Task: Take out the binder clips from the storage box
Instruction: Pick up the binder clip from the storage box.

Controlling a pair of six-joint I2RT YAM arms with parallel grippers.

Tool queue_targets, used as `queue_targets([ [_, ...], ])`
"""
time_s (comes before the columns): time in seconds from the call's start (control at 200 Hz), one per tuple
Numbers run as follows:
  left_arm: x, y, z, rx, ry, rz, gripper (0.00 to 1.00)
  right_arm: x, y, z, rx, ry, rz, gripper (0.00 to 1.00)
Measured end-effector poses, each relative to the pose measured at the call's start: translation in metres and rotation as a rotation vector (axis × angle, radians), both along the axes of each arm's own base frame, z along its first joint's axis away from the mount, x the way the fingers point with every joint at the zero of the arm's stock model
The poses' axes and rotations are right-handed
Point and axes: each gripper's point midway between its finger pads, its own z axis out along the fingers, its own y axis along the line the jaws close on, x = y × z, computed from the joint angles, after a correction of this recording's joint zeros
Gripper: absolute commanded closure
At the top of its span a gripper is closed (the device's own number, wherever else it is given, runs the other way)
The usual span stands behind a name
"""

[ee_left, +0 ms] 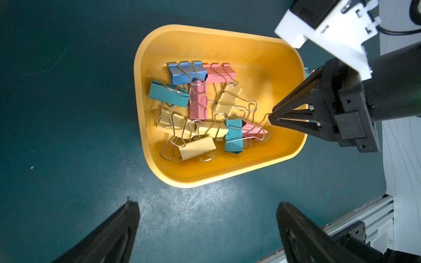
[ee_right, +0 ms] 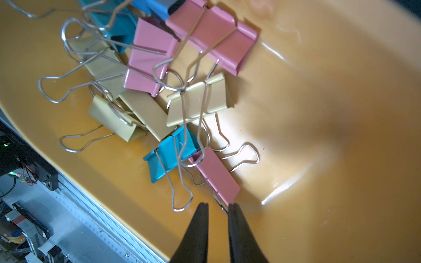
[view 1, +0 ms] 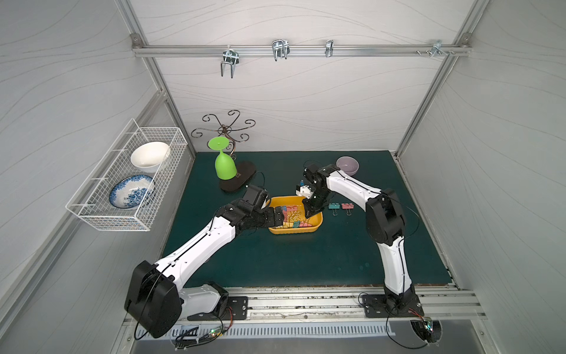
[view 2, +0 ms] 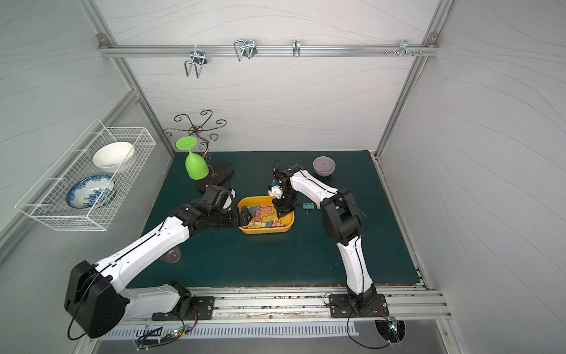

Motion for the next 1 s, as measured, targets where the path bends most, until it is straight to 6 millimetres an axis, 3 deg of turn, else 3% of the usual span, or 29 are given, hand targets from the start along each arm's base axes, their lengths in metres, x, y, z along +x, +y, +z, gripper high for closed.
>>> queue_targets([
  [0.285, 0.000, 0.000, 0.000, 0.000, 0.000, 0.000, 0.02, 0.003, -0.002, -0.012, 0.006, 0.034, -0.009, 0.71],
  [0.565, 0.000, 0.000, 0.000, 0.000, 0.000, 0.000, 0.01, 0.010, 0.001, -0.009, 0.056, 0.036, -0.027, 0.87],
  [0.65, 0.000, 0.000, 0.000, 0.000, 0.000, 0.000, 0.01, 0.011, 0.000, -0.008, 0.059, 0.035, -0.031, 0.97],
  [0.875, 0.000, 0.000, 0.000, 0.000, 0.000, 0.000, 0.02, 0.017, -0.004, 0.014, 0.060, -0.030, -0.049, 1.00],
  [1.0, 0.000, 0.000, 0.000, 0.000, 0.000, 0.000, 0.02, 0.024, -0.011, 0.036, 0.042, -0.114, -0.071, 0.99],
])
